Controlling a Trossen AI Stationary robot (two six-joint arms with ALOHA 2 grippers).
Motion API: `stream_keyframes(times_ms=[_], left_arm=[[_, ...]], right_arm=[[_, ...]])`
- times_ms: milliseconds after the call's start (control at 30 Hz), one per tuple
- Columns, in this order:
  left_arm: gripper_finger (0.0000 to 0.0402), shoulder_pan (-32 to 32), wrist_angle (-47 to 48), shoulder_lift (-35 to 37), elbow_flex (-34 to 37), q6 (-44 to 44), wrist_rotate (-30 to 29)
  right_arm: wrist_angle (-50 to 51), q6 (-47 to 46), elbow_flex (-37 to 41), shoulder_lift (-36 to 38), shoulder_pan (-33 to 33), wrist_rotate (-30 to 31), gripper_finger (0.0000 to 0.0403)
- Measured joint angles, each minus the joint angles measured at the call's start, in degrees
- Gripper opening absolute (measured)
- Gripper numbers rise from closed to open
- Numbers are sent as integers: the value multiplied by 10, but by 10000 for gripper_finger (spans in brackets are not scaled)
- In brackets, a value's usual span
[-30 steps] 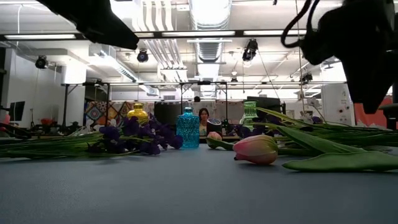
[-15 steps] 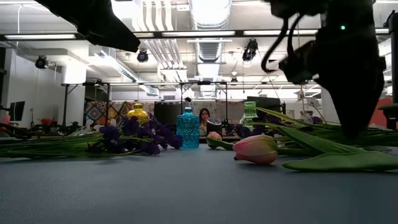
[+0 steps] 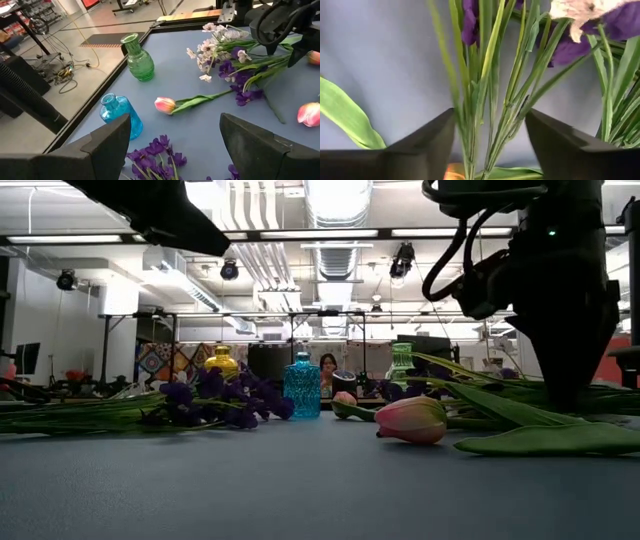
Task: Sort flowers into vase by color
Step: Put the right purple flower into the green vase
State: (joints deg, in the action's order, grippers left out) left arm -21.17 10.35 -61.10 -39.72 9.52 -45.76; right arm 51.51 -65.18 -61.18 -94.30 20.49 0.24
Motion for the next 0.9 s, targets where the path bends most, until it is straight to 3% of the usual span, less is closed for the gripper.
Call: stream_keyframes(times_ms=[267, 400, 700, 900], left_arm=[[288, 0, -1, 0, 0, 0, 0], [288, 0, -1, 0, 0, 1, 0], [288, 0, -11, 0, 0, 1, 0], [288, 0, -16, 1, 0, 2, 0]], right_arm=[[0, 7, 2, -2, 0, 4, 69], [2, 18, 2, 3, 0, 9, 20], [21, 22, -2, 87, 0, 22, 22], [20, 31, -1, 194, 7, 118, 22]])
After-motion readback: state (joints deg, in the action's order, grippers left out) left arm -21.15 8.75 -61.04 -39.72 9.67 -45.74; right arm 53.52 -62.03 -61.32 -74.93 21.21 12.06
